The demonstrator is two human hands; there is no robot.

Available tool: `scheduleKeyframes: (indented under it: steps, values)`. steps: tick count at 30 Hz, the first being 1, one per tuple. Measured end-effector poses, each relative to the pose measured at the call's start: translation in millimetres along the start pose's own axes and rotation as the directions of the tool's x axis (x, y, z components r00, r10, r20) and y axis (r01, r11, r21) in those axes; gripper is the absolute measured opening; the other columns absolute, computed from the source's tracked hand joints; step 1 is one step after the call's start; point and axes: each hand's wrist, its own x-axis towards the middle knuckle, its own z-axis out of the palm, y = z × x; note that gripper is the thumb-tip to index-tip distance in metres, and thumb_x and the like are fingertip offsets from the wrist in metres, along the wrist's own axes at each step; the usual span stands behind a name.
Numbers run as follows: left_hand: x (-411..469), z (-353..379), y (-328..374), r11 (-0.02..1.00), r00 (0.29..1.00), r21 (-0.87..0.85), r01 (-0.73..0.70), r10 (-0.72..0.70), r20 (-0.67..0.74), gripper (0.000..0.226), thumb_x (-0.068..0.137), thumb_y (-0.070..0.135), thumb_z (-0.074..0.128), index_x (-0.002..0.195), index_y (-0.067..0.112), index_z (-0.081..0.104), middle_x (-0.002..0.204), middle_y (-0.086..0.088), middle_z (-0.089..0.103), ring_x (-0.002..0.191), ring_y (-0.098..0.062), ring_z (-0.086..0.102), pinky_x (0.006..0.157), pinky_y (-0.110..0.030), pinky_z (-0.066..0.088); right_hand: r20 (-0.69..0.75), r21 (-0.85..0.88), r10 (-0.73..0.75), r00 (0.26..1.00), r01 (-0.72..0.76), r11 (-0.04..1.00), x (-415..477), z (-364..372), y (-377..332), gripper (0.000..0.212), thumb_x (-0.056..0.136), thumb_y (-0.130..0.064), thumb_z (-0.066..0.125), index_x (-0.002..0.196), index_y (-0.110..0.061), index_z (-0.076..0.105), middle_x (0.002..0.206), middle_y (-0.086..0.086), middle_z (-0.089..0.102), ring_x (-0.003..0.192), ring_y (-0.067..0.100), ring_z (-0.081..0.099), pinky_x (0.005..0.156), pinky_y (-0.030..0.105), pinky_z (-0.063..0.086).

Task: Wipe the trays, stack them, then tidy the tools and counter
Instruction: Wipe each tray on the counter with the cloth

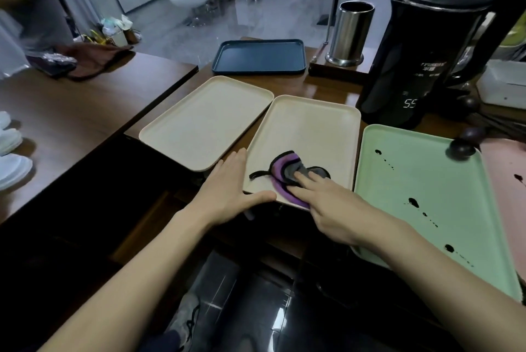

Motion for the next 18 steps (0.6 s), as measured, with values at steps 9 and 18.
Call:
scheduleKeyframes:
  steps: [9, 18]
  values:
    - [63, 11, 13, 0.968, 0.988, 0.194, -0.157, 0.156, 0.016, 0.065, 0.106, 0.041, 0.015, 0.162, 0.006, 0.015, 0.17, -0.013, 0.004, 0.157, -0.027, 0.005, 0.125, -0.03, -0.001, -0.067, 0.04, 0.238, 0.969, -0.235, 0.971, 9, 16, -18, 0.075, 0.092, -0.01, 0.043, 0.16, -0.02, 0.013, 0.169, 0.008, 0.001, 0.153, 0.031, 0.006, 0.123, 0.044, 0.014]
    - [76, 35, -9, 0.891, 0.944, 0.348, -0.293, 0.326, -0.04, 0.065, 0.107, 0.033, 0.011, 0.156, -0.008, 0.022, 0.161, -0.027, 0.028, 0.154, -0.038, 0.022, 0.124, -0.051, 0.023, -0.113, 0.052, 0.5, 0.859, -0.497, 0.866, 101, -17, 52, 0.075, 0.094, -0.012, 0.045, 0.16, -0.016, 0.01, 0.168, 0.01, -0.004, 0.154, 0.033, -0.002, 0.123, 0.047, 0.006]
